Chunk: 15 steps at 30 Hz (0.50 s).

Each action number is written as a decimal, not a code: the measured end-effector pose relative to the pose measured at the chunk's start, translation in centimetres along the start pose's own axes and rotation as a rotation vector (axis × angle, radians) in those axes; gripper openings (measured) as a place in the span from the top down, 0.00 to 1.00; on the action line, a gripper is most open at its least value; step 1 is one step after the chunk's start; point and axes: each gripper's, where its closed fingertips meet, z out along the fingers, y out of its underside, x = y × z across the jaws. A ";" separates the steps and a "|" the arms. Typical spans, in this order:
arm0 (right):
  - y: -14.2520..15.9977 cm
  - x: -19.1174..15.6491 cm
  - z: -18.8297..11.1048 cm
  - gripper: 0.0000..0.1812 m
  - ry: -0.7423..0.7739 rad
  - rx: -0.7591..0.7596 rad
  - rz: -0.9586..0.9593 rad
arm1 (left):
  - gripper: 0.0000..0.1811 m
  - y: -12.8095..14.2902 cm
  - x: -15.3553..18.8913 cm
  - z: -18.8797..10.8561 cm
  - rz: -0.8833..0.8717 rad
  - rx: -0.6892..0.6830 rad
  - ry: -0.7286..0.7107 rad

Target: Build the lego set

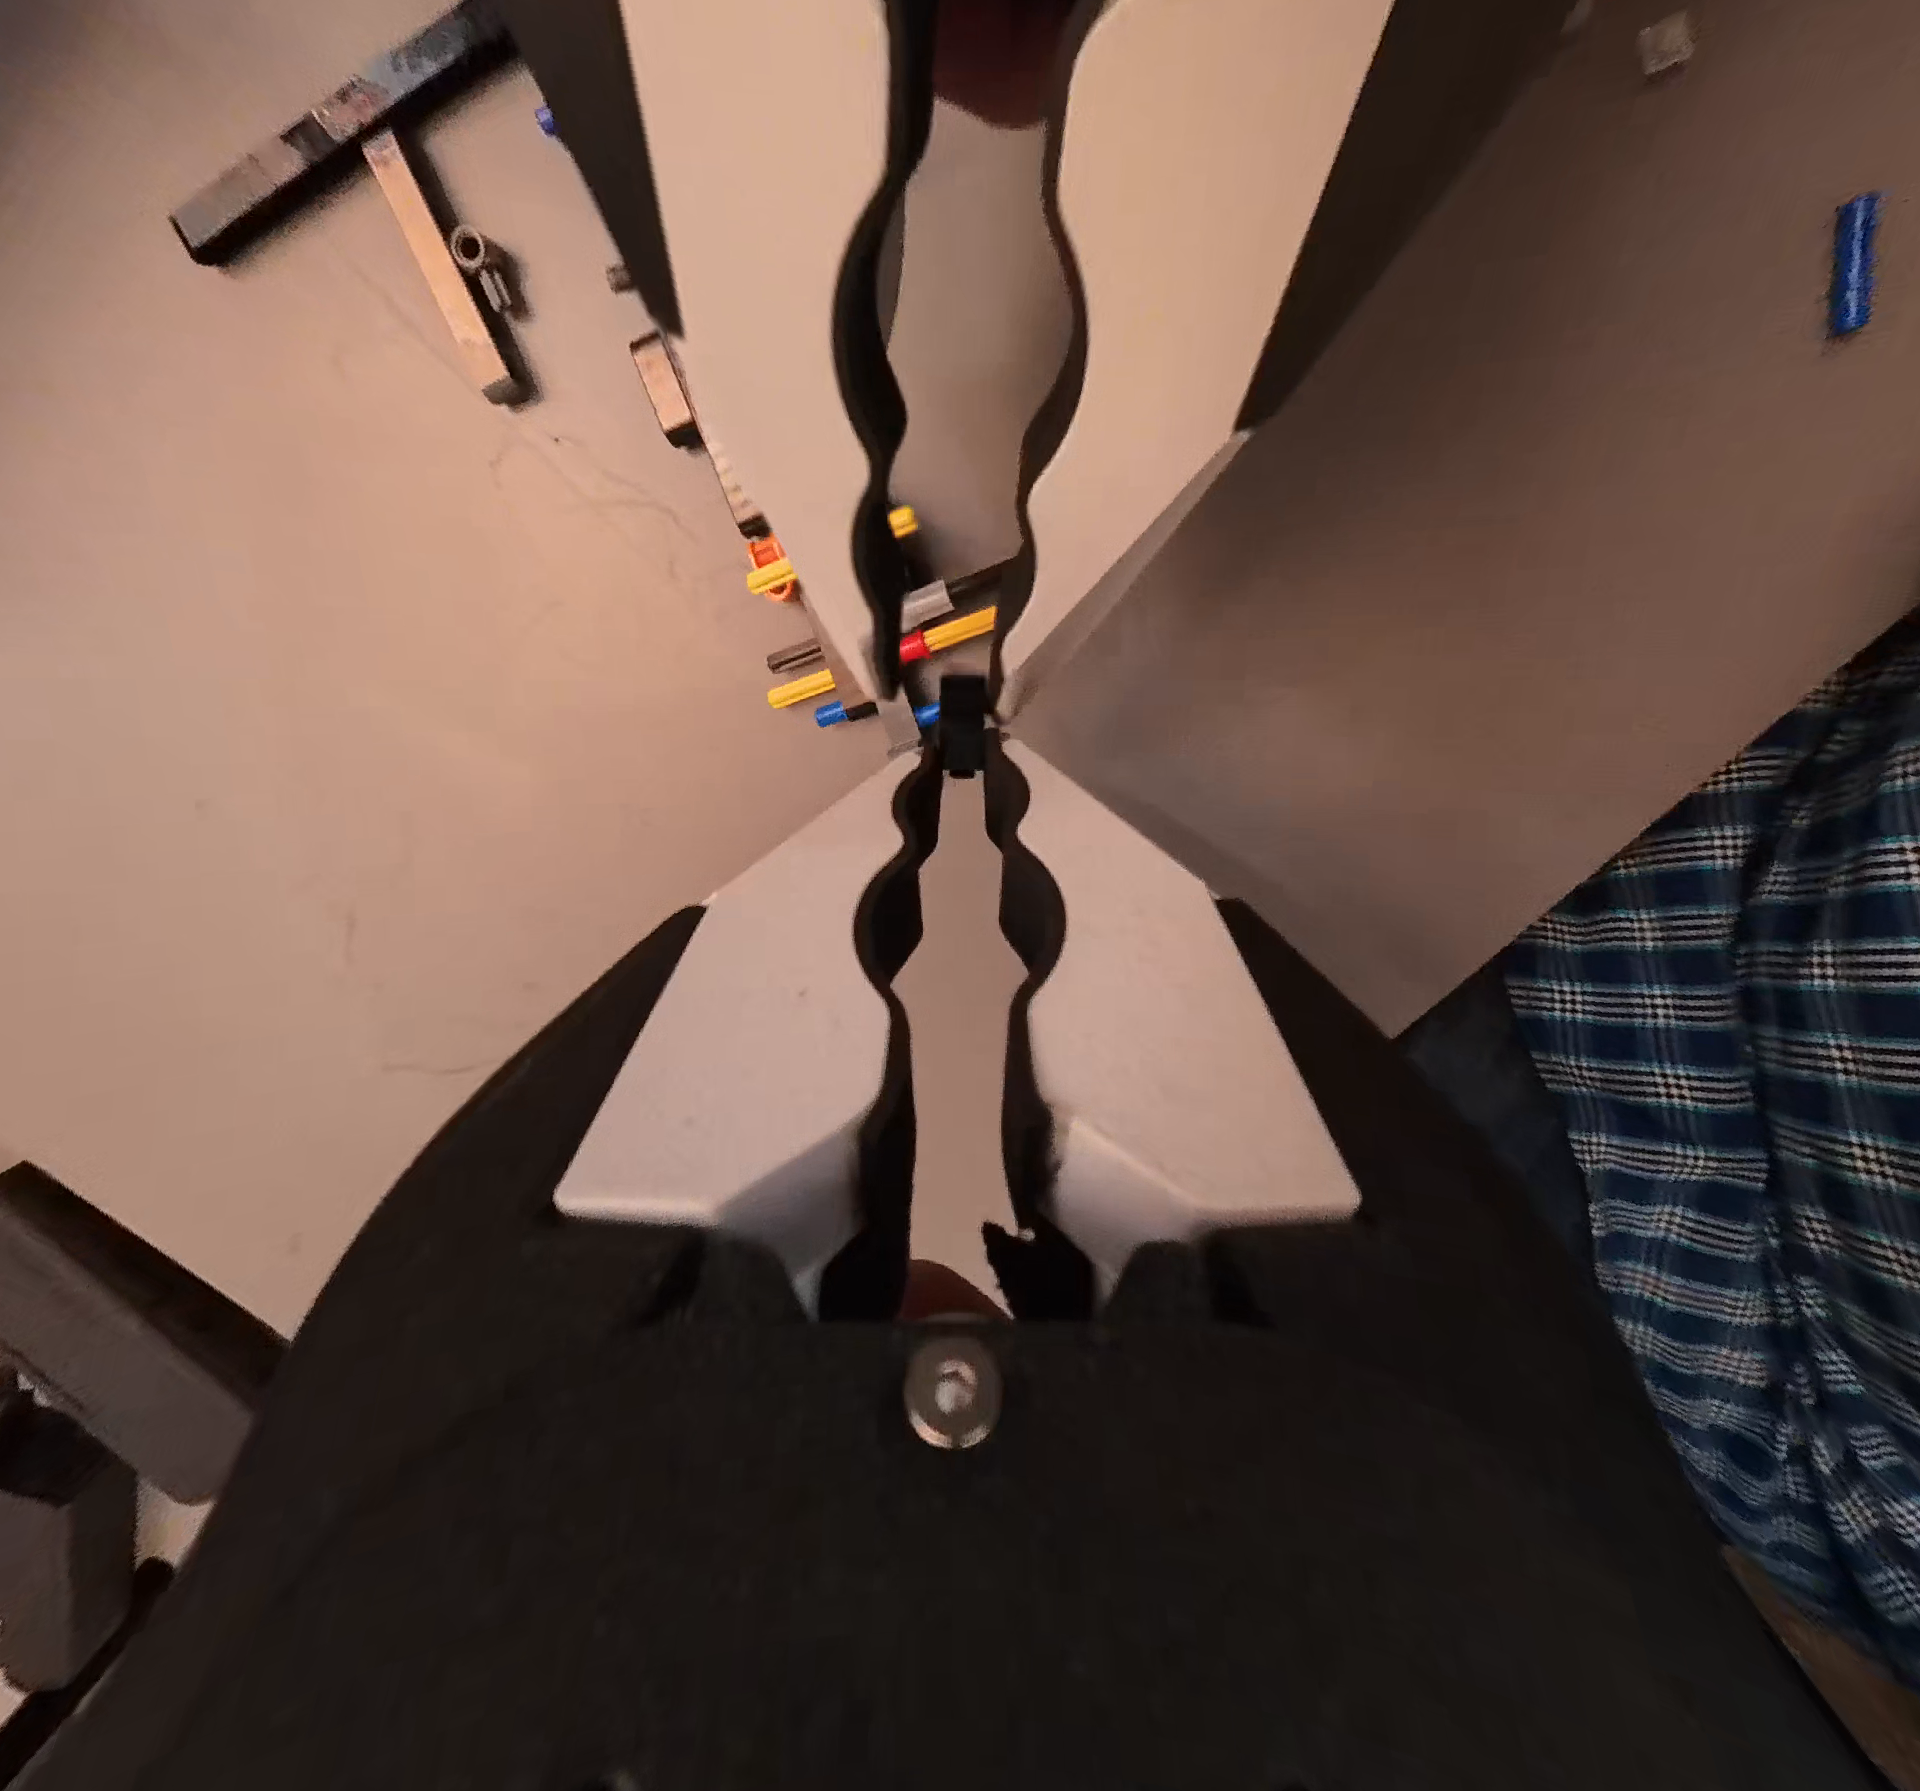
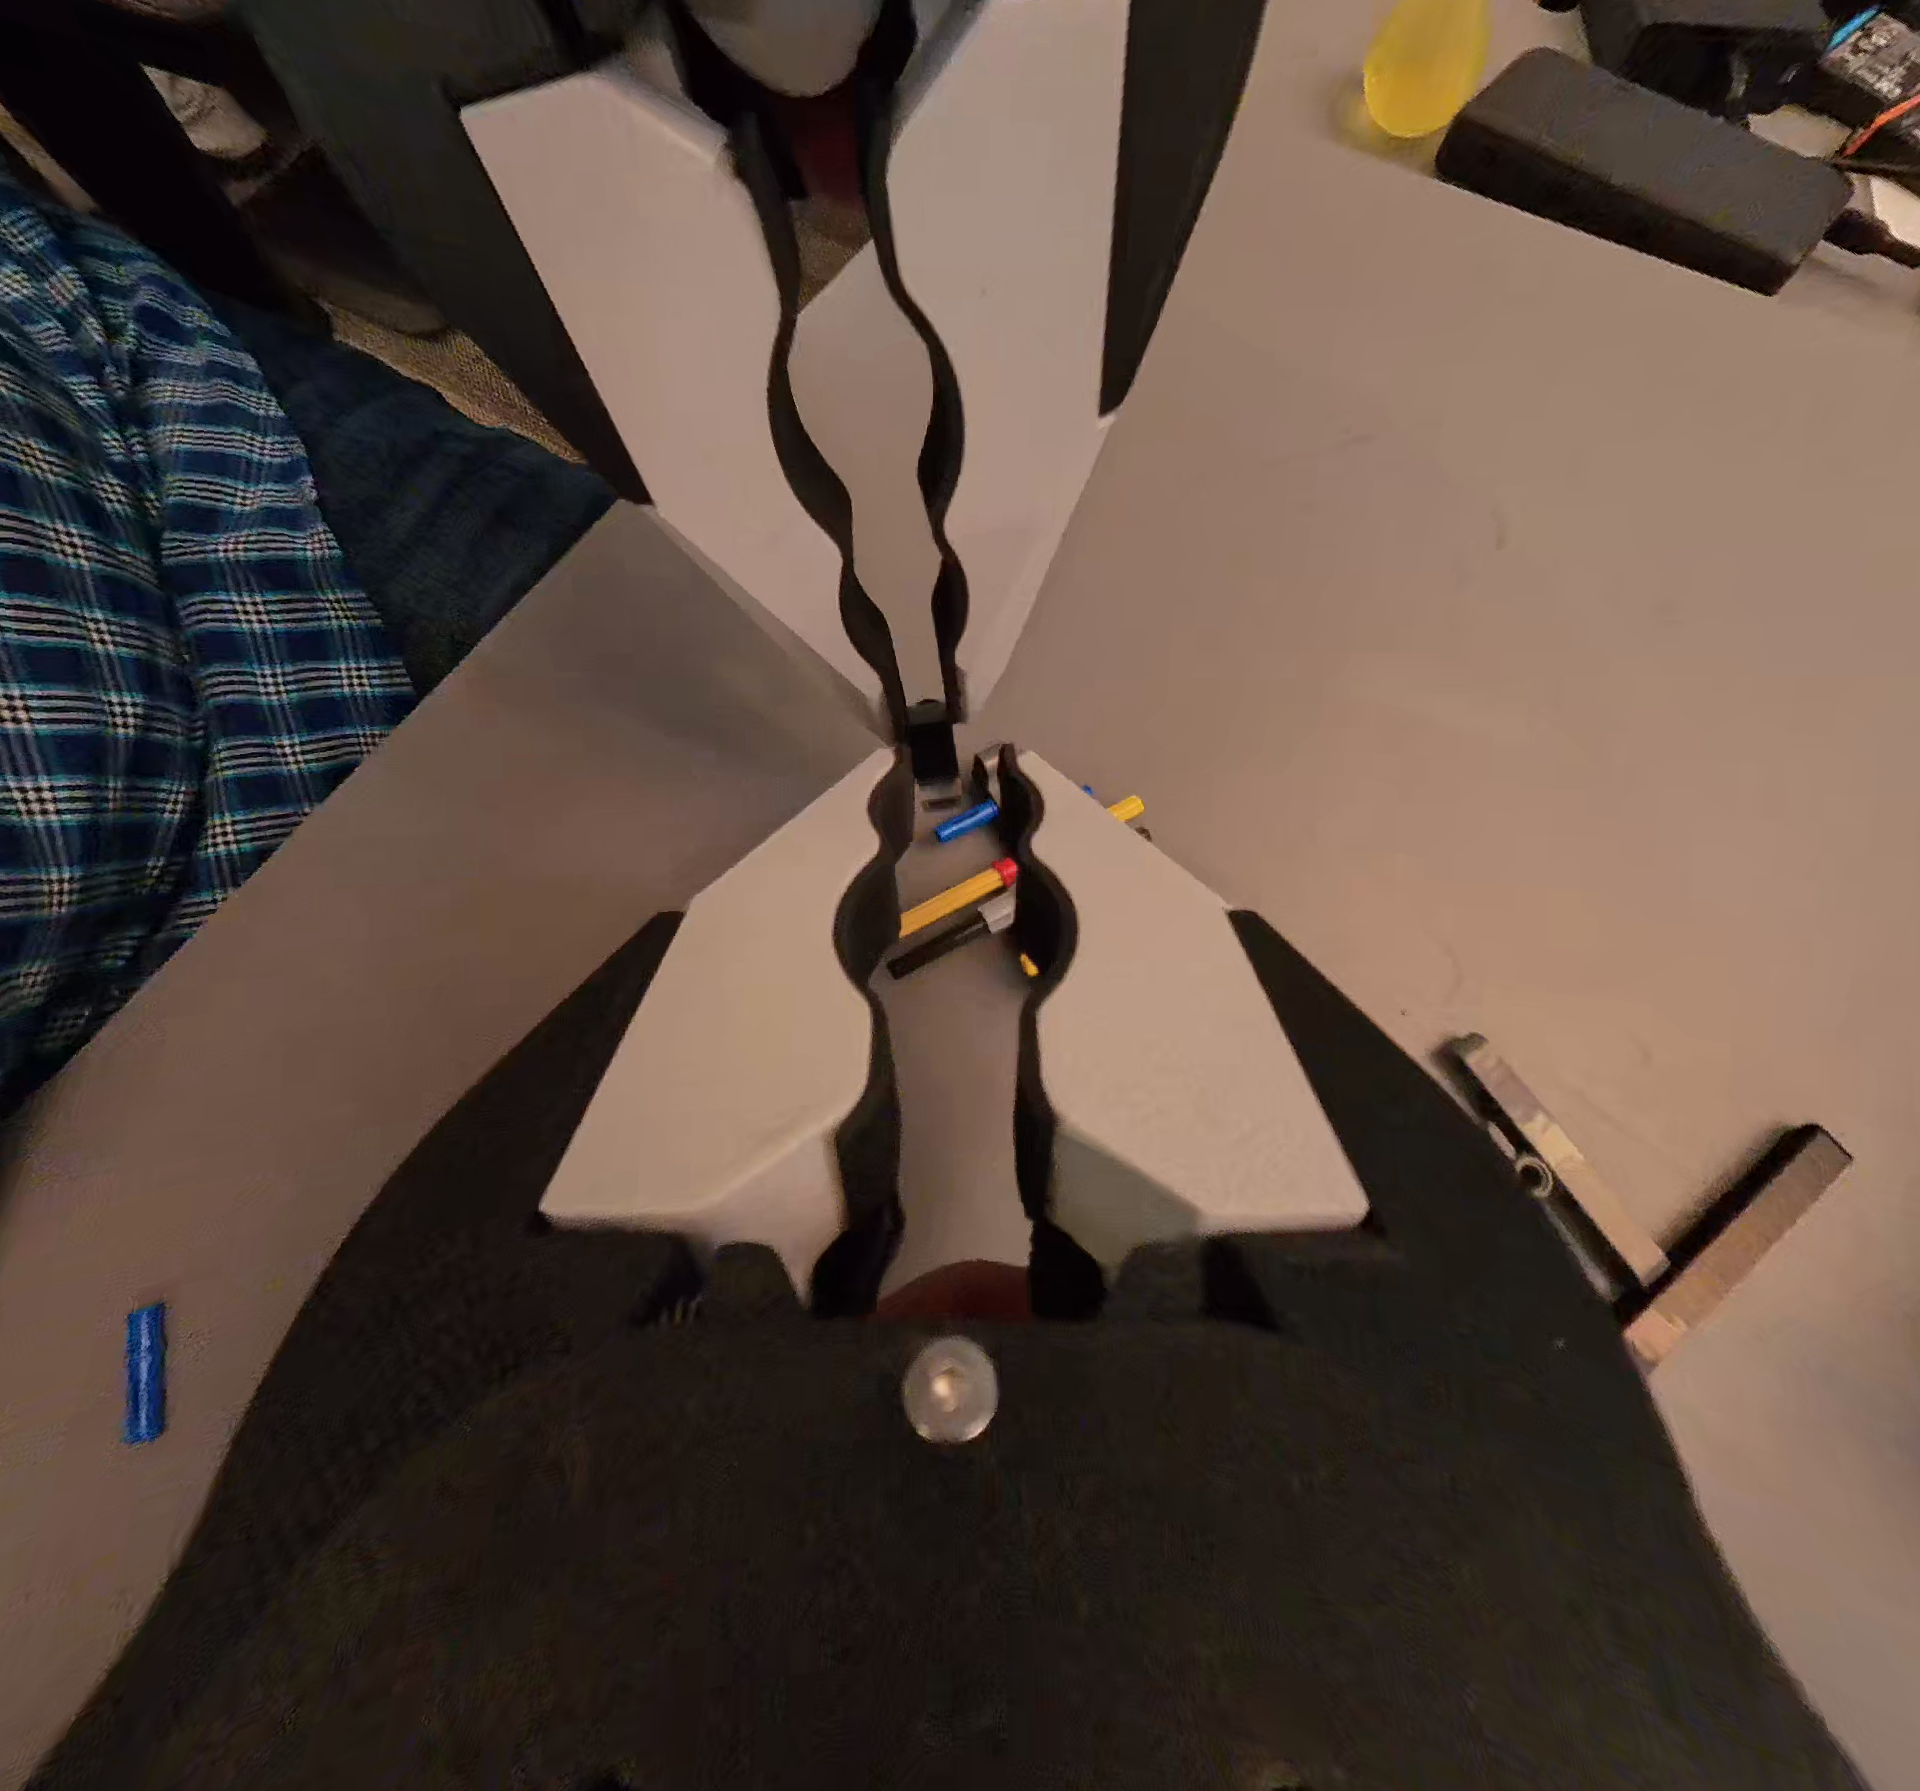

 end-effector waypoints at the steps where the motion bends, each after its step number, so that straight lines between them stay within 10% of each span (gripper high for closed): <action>1: -0.1 -0.1 0.0 0.94 -0.007 0.003 -0.008 | 0.97 -0.2 0.0 -0.2 -0.002 0.012 -0.001; 7: -1.5 0.4 -1.6 0.97 -0.011 0.126 0.069 | 0.96 -1.2 -0.8 -1.6 0.007 0.112 -0.056; 15: -4.3 0.7 -6.3 0.97 -0.079 0.491 0.254 | 0.95 -5.4 -1.4 -5.8 -0.198 0.600 -0.022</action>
